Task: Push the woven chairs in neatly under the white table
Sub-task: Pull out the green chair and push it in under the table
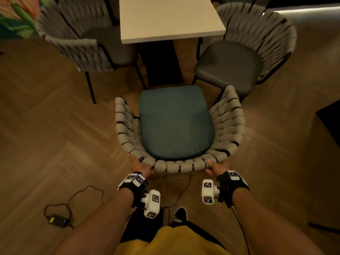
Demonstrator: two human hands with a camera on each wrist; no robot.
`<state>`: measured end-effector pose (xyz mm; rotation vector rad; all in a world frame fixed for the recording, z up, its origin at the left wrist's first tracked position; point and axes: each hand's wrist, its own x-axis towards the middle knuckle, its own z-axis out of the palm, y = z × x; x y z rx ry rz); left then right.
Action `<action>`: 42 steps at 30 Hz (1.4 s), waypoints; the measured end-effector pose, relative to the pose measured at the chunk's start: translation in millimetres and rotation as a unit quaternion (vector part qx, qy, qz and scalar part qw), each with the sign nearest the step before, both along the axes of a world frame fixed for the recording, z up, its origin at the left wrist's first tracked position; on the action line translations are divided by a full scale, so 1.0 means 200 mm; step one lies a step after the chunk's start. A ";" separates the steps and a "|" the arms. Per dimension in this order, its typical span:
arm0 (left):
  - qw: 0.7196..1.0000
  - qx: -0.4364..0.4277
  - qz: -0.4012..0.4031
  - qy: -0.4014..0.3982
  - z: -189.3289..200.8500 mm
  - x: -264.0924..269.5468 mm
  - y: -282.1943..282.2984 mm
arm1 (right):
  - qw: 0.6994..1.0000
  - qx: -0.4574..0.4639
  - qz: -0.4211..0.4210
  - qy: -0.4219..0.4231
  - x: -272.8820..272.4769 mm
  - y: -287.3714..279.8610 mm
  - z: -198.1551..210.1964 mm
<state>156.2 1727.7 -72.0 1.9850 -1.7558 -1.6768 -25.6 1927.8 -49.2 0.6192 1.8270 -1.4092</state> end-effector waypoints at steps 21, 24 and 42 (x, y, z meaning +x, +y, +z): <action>0.999 0.018 -0.030 0.005 -0.14 -0.70 -0.65 | 1.000 0.015 -0.021 -0.014 -0.81 -0.64 -0.02; 0.999 0.021 -0.022 0.008 -0.11 -0.79 -0.71 | 1.000 0.018 -0.017 -0.011 -0.89 -0.71 0.00; 0.999 0.020 -0.002 0.042 -0.04 -0.90 -0.71 | 0.991 0.118 0.048 -0.048 -1.18 -0.79 0.12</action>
